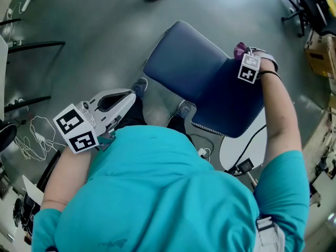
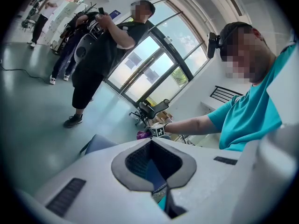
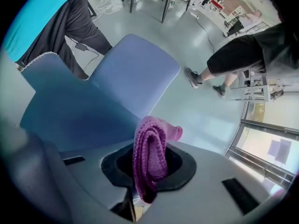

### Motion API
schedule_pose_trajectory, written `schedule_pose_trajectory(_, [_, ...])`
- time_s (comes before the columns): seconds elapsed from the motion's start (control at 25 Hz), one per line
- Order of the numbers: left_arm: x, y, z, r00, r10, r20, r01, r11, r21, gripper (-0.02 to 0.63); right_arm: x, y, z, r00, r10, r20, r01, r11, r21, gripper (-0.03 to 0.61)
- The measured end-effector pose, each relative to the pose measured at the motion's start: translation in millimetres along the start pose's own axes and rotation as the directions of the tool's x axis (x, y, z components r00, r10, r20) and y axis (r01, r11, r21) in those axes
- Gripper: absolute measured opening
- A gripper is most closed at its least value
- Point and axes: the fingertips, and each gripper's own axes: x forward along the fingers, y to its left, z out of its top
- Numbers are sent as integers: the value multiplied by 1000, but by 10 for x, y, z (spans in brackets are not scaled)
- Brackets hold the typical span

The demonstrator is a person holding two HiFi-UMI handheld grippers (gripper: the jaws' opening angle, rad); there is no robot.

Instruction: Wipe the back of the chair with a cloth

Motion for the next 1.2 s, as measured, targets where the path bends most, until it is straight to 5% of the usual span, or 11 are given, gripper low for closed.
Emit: schedule_pose_trajectory(1.2, [-7,-218,-79,999,-44,4,44,999,20,-6,-40,1005,115,969,230,-87,-229,973,21,60])
